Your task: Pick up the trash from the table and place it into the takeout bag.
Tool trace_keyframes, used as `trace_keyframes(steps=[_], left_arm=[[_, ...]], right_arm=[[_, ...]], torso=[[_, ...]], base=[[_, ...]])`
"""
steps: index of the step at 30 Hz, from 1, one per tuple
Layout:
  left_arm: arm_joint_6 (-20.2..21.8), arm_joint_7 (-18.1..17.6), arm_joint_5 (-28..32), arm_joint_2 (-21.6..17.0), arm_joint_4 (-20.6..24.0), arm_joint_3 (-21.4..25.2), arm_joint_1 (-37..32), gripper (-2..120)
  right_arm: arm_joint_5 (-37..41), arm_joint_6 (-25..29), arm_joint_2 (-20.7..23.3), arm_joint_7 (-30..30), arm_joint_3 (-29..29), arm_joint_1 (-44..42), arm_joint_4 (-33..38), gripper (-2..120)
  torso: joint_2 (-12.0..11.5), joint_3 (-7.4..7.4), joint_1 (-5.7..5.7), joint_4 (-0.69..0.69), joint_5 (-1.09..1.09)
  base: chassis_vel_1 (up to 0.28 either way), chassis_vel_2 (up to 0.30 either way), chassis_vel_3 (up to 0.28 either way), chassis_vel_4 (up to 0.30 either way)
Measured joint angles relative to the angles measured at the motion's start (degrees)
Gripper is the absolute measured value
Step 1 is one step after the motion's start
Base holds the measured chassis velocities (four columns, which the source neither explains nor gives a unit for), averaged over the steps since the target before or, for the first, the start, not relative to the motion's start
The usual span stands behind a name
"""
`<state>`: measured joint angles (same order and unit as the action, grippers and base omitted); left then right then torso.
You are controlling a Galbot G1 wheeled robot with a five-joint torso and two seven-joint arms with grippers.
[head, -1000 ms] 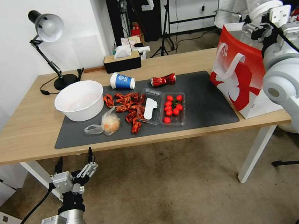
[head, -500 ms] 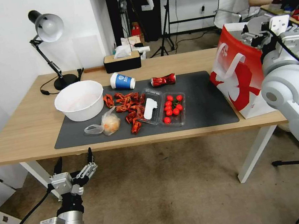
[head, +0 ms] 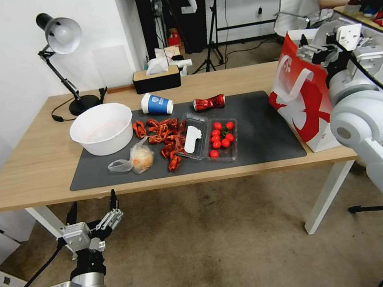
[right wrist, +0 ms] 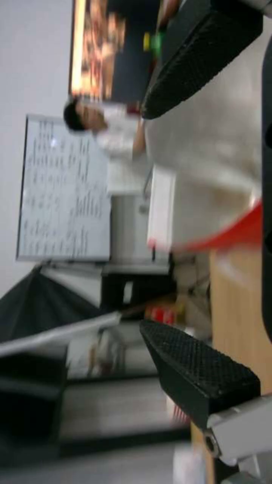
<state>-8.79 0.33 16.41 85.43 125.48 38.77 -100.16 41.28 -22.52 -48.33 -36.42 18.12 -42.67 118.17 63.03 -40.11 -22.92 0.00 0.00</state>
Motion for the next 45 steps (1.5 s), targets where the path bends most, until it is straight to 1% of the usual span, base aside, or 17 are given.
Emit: trace_keyframes(steps=[2, 6, 7, 8, 16, 21, 22, 23, 24, 26, 28, 29, 32, 36, 38, 42, 45], left_arm=[[-0.1, 0.0, 0.0, 0.0, 0.1, 0.2, -0.2, 100], [-0.2, 0.0, 0.0, 0.0, 0.3, 0.2, -0.3, 100], [-0.2, 0.0, 0.0, 0.0, 0.5, 0.3, -0.4, 100], [-0.3, 0.0, 0.0, 0.0, 0.5, 0.3, -0.4, 100], [-1.3, 0.2, 0.1, 0.1, 0.1, 0.3, -0.6, 100], [-1.4, 0.3, 0.4, 0.1, 0.0, 0.5, -0.6, 100], [-1.4, 0.3, 0.7, 0.0, 0.0, 0.5, -0.6, 100], [-1.4, 0.3, 0.7, 0.0, 0.0, 0.5, -0.6, 100], [-1.4, 0.4, 0.9, 0.1, 0.1, 0.6, -0.6, 100], [-1.5, 0.4, 0.9, 0.1, 0.1, 0.6, -0.5, 100], [-1.5, 0.4, 1.2, 0.2, 0.1, 0.6, -0.2, 100], [-1.5, 0.4, 1.2, 0.2, 0.1, 0.6, -0.2, 100], [-1.5, 0.6, 1.3, 0.2, -0.3, 0.5, 0.1, 100], [-1.6, 1.3, 1.4, 0.2, -0.9, 0.4, 0.1, 100], [-2.2, 1.9, 1.4, 0.2, -1.8, 0.1, 0.2, 100], [-2.5, 2.1, 1.7, 0.0, -2.7, -0.1, 0.4, 100], [-2.7, 2.2, 1.9, -0.2, -3.1, -0.1, 0.5, 100]], right_arm=[[3.2, 2.4, 0.3, 3.5, 0.0, -1.8, 2.1, 100], [4.3, 3.9, 0.2, 6.4, 0.1, -3.9, 3.2, 100], [4.7, 5.8, 0.0, 8.4, 0.3, -5.8, 4.0, 100], [4.9, 6.7, -0.2, 10.8, 0.6, -7.9, 4.8, 100], [3.1, 11.8, -1.1, 20.1, 1.6, -18.1, 7.5, 100], [2.6, 14.7, -1.1, 22.2, 1.7, -20.3, 7.8, 100], [1.4, 16.9, -2.0, 23.6, 1.5, -21.8, 7.5, 100], [1.4, 16.9, -2.0, 23.6, 1.5, -21.8, 7.5, 100], [-0.5, 21.1, -4.0, 25.5, 1.8, -24.5, 6.6, 100], [-0.9, 21.9, -4.7, 26.0, 2.0, -25.5, 6.3, 100], [-2.7, 28.0, -9.1, 28.8, 3.1, -31.4, 4.7, 100], [-2.7, 28.0, -9.1, 28.8, 3.1, -31.4, 4.7, 100], [-5.4, 34.8, -12.9, 32.0, 4.1, -38.0, 2.2, 100], [-6.9, 38.6, -14.6, 33.3, 4.4, -41.8, 0.3, 100], [-9.0, 43.6, -16.7, 34.6, 4.5, -46.6, -3.5, 100], [-11.0, 47.5, -18.3, 35.2, 4.4, -49.3, -6.9, 100], [-11.2, 47.5, -18.6, 35.4, 4.2, -49.8, -7.7, 100]], torso=[[0.0, 0.0, 0.01, 0.0, 0.02], [0.0, 0.0, 0.0, 0.01, 0.01], [0.0, 0.0, 0.0, 0.0, -0.01], [0.0, 0.0, 0.0, -0.02, 0.0], [0.0, 0.01, 0.01, -0.01, 0.0], [0.0, 0.01, 0.0, 0.0, 0.03], [0.0, 0.01, 0.0, 0.01, 0.02], [0.0, 0.01, 0.0, 0.01, 0.02], [0.0, 0.01, 0.0, 0.01, 0.0], [0.0, 0.01, -0.01, 0.01, 0.0], [0.0, 0.01, 0.0, -0.01, 0.0], [0.0, 0.01, 0.0, -0.01, 0.0], [0.0, 0.01, 0.0, -0.01, 0.01], [0.0, 0.01, 0.0, -0.02, 0.0], [0.0, 0.01, 0.0, -0.01, 0.02], [0.0, 0.01, 0.0, 0.0, 0.01], [0.0, 0.0, 0.0, -0.01, 0.01]], base=[[0.0, 0.0, 0.0, 0.0], [0.0, 0.0, 0.0, 0.0], [0.0, 0.0, 0.0, 0.0], [0.0, 0.0, 0.0, 0.0], [0.0, 0.0, 0.0, 0.0], [0.0, 0.0, 0.0, 0.0], [0.0, 0.0, 0.0, 0.0], [0.0, 0.0, 0.0, 0.0], [0.0, 0.0, 0.0, 0.0], [0.0, 0.0, 0.0, 0.0], [0.0, 0.0, 0.0, 0.0], [0.0, 0.0, 0.0, 0.0], [0.0, 0.0, 0.0, 0.0], [0.0, 0.0, 0.0, 0.0], [0.0, 0.0, 0.0, 0.0], [0.0, 0.0, 0.0, 0.0], [0.0, 0.0, 0.0, 0.0]])
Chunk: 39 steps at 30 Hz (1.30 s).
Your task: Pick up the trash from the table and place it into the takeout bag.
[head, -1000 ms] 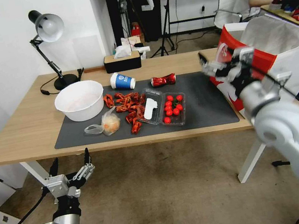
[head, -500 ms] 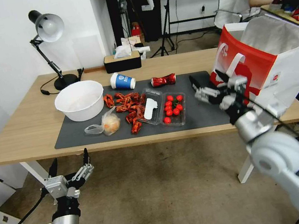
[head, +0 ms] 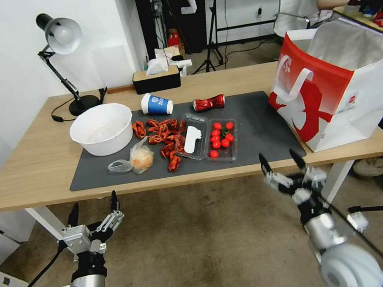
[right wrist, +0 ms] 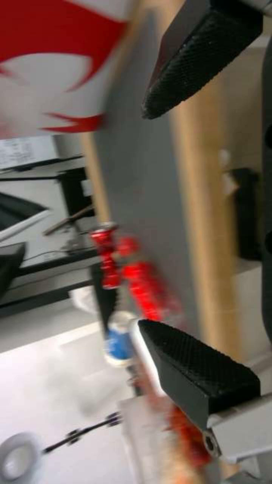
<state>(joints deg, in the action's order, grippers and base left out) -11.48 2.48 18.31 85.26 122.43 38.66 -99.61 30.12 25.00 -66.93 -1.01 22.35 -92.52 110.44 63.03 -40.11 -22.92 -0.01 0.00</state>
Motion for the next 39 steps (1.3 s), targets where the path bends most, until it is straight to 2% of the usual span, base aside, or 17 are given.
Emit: trace_keyframes(steps=[22, 39], left_arm=[[-2.1, 0.3, -0.6, -0.7, -2.5, -0.5, -0.9, 100], [-1.6, 0.0, -1.7, -0.3, -3.1, -0.3, -1.0, 100]], right_arm=[[-2.4, -0.1, -1.2, 0.2, -0.6, -0.8, -1.5, 100], [-2.1, -5.0, -0.2, -1.0, -2.3, 2.0, -0.3, 100]], torso=[[0.0, 0.0, 0.0, 0.01, 0.0], [0.0, 0.0, 0.0, 0.01, 0.0]], base=[[0.0, 0.0, 0.0, 0.0], [0.0, 0.0, 0.0, 0.0]])
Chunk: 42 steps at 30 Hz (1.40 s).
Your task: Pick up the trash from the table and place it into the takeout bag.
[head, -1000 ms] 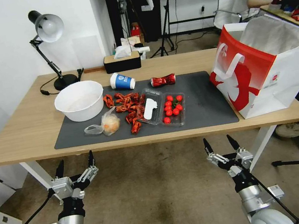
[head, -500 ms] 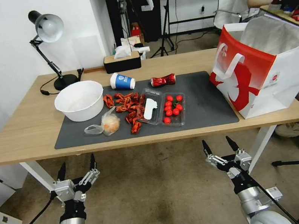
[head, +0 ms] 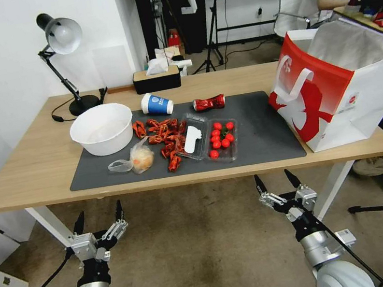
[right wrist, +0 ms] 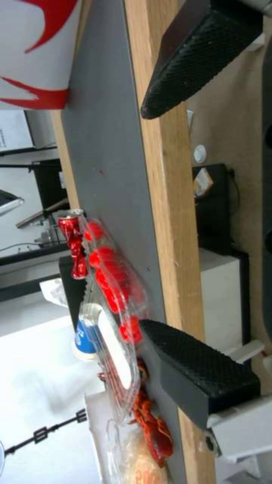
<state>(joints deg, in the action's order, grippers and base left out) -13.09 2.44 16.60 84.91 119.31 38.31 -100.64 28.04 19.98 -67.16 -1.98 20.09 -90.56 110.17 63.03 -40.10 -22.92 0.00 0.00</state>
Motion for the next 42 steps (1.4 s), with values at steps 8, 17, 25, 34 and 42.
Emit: trace_keyframes(steps=[8, 17, 25, 34, 42], left_arm=[[0.4, -0.1, 0.0, 0.4, 0.0, 0.2, 0.0, 100], [0.6, -0.2, 0.0, 0.6, 0.1, 0.4, 0.2, 100], [2.2, -0.2, 0.1, -0.1, 0.0, -0.2, 1.5, 100], [3.4, -0.2, 0.5, -0.9, -0.2, -0.3, 2.4, 100], [4.3, -0.2, 0.8, -0.6, 0.4, -0.1, 2.5, 100]], right_arm=[[0.3, -1.7, 0.6, 0.0, -1.4, 1.9, 0.9, 100], [3.6, -10.7, 4.3, -1.2, -5.8, 13.9, 2.6, 100], [7.7, -18.2, 6.1, -4.7, -11.9, 26.4, 1.2, 100], [9.7, -25.7, 6.3, -10.0, -22.4, 45.1, -6.1, 100], [10.1, -28.8, 5.1, -11.6, -29.4, 56.6, -12.8, 100]], torso=[[0.0, 0.0, 0.0, -0.01, 0.0], [0.0, -0.01, 0.0, 0.0, 0.0], [0.0, -0.01, 0.0, 0.02, 0.0], [0.0, -0.01, 0.0, 0.01, 0.01], [0.0, -0.01, -0.01, 0.01, 0.0]], base=[[0.0, 0.0, 0.0, 0.0], [0.0, 0.0, 0.0, 0.0], [0.0, 0.0, 0.0, 0.0], [0.0, 0.0, 0.0, 0.0], [0.0, 0.0, 0.0, 0.0]])
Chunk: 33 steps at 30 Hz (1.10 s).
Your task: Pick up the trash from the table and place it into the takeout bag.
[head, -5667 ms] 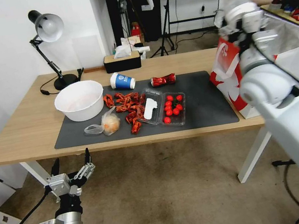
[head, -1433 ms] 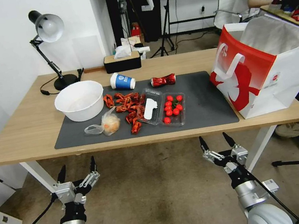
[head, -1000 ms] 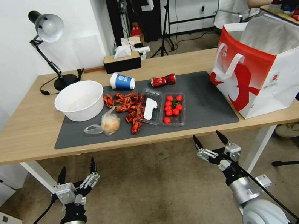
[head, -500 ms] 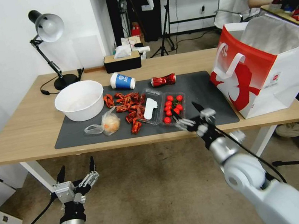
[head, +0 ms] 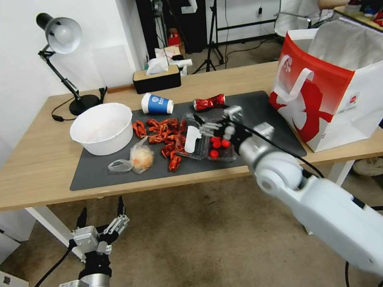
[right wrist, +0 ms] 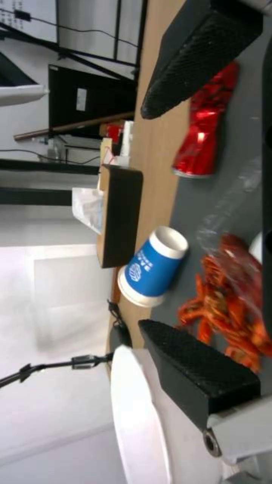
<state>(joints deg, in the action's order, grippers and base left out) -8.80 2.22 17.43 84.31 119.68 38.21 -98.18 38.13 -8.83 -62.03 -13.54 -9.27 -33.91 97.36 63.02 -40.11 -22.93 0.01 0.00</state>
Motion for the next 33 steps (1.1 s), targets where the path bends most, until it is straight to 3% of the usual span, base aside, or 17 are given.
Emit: trace_keyframes(steps=[5, 13, 33], left_arm=[[0.1, -0.1, 0.0, 0.0, 0.1, 0.3, -0.4, 100], [0.0, -0.1, 0.0, 0.2, 0.1, 0.7, -0.5, 100], [0.0, -0.3, 0.0, 0.1, 0.1, 0.6, -0.7, 100]], right_arm=[[0.0, -6.5, -0.8, -0.4, -4.2, 7.8, -7.0, 100], [-1.4, -10.8, -1.8, 4.5, -8.4, 17.6, -18.7, 100], [-10.4, -12.1, -3.3, 24.4, -11.5, 29.3, -37.6, 100]], torso=[[0.0, 0.0, 0.0, -0.01, -0.01], [0.0, 0.0, 0.0, -0.01, 0.0], [0.0, 0.0, 0.0, -0.01, -0.01]], base=[[0.0, 0.0, 0.0, 0.0], [0.0, 0.0, 0.0, 0.0], [0.0, 0.0, 0.0, 0.0]])
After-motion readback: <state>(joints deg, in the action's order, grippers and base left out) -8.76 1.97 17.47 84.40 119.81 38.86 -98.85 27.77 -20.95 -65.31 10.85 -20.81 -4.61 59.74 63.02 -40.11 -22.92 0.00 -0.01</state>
